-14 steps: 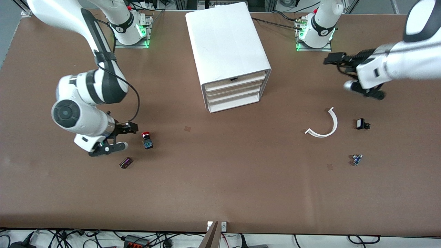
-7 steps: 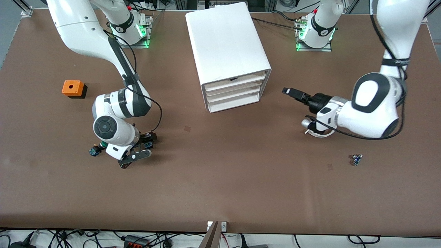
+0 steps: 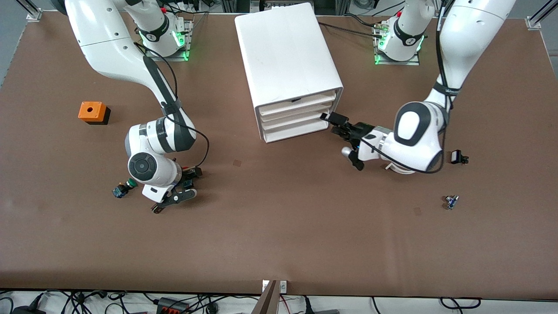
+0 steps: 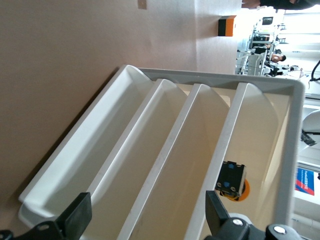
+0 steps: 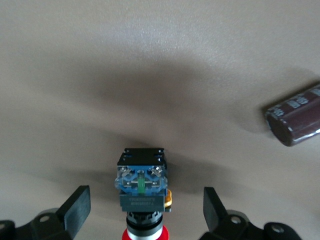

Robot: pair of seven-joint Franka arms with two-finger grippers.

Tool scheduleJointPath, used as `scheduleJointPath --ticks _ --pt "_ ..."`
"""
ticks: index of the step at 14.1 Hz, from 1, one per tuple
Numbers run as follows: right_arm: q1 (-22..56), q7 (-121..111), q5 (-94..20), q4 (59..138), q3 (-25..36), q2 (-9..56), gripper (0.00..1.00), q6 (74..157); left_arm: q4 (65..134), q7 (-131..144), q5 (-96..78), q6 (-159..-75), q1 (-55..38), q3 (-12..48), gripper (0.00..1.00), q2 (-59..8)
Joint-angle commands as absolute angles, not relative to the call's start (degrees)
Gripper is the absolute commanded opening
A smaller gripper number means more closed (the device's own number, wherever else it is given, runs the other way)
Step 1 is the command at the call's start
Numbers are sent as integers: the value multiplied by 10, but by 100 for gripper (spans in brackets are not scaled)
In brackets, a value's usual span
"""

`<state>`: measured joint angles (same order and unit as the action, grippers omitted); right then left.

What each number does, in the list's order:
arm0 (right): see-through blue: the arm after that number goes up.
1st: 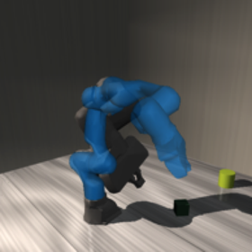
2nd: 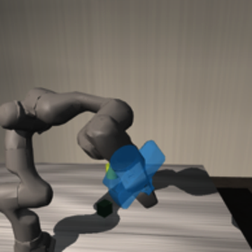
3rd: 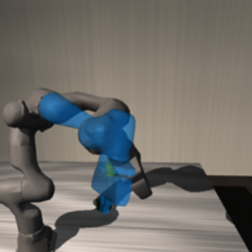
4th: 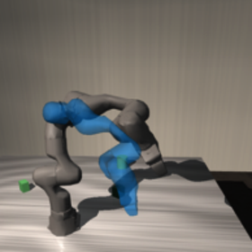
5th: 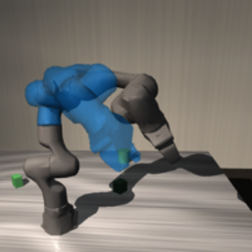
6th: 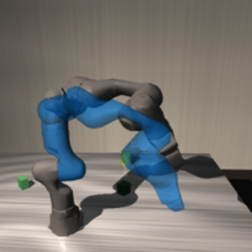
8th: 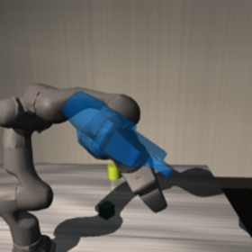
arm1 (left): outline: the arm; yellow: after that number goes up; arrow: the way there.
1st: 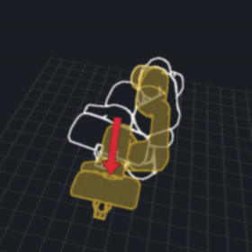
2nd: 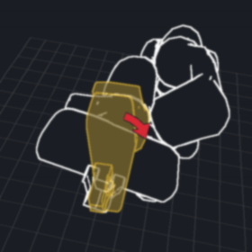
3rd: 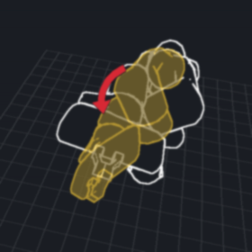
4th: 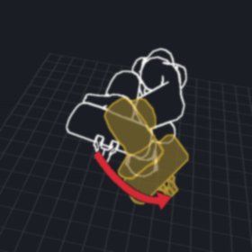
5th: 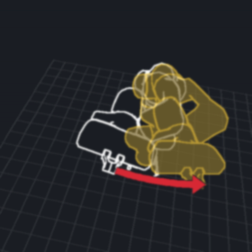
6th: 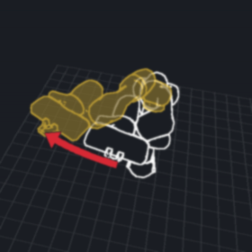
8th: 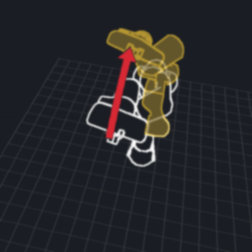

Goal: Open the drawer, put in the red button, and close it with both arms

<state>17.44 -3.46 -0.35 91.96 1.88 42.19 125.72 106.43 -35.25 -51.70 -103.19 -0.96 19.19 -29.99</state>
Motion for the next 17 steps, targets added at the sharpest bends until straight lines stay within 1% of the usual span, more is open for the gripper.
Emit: scheduleJointPath --ticks 1,2,4,5,6,7,8,9,10,11,13,14,15,17 --pt "172 -50 -8 908 14 430 100 1256 1126 -451 -572 -1080 -4 214 99 -290" --pt "172 -58 -7 908 14 430 96 1256 1132 -486 -578 -1084 -4 214 91 -293" --pt "171 -63 -6 908 14 435 78 1256 1140 -525 -579 -1082 -3 214 73 -303" --pt "171 -69 -6 907 14 436 65 1256 1142 -532 -579 -1080 -4 214 66 -303" --pt "171 -70 -6 905 14 436 49 1256 1144 -536 -579 -1079 -4 215 63 -304" --pt "171 -72 -6 901 14 437 30 1255 1147 -540 -579 -1079 -4 219 61 -304" --pt "171 -72 -7 899 14 437 15 1255 1152 -547 -579 -1080 -4 221 60 -305" --pt "171 -72 -7 898 14 436 4 1253 1155 -551 -579 -1080 -4 221 56 -305" --pt "172 -72 -8 886 14 436 0 1248 1157 -556 -579 -1080 -5 222 51 -305" --pt "172 -72 -7 875 14 434 0 1245 1158 -563 -579 -1080 -8 222 44 -306" --pt "172 -83 -4 852 14 431 0 1233 1157 -582 -579 -1079 -8 222 24 -312" --pt "178 -86 -8 834 11 427 0 1219 1155 -593 -579 -1080 -9 222 16 -315" --pt "181 -86 -8 806 4 425 0 1204 1151 -594 -578 -1081 -10 222 10 -320" --pt "187 -90 -7 739 1 418 0 1156 1147 -595 -578 -1081 -9 221 6 -321"
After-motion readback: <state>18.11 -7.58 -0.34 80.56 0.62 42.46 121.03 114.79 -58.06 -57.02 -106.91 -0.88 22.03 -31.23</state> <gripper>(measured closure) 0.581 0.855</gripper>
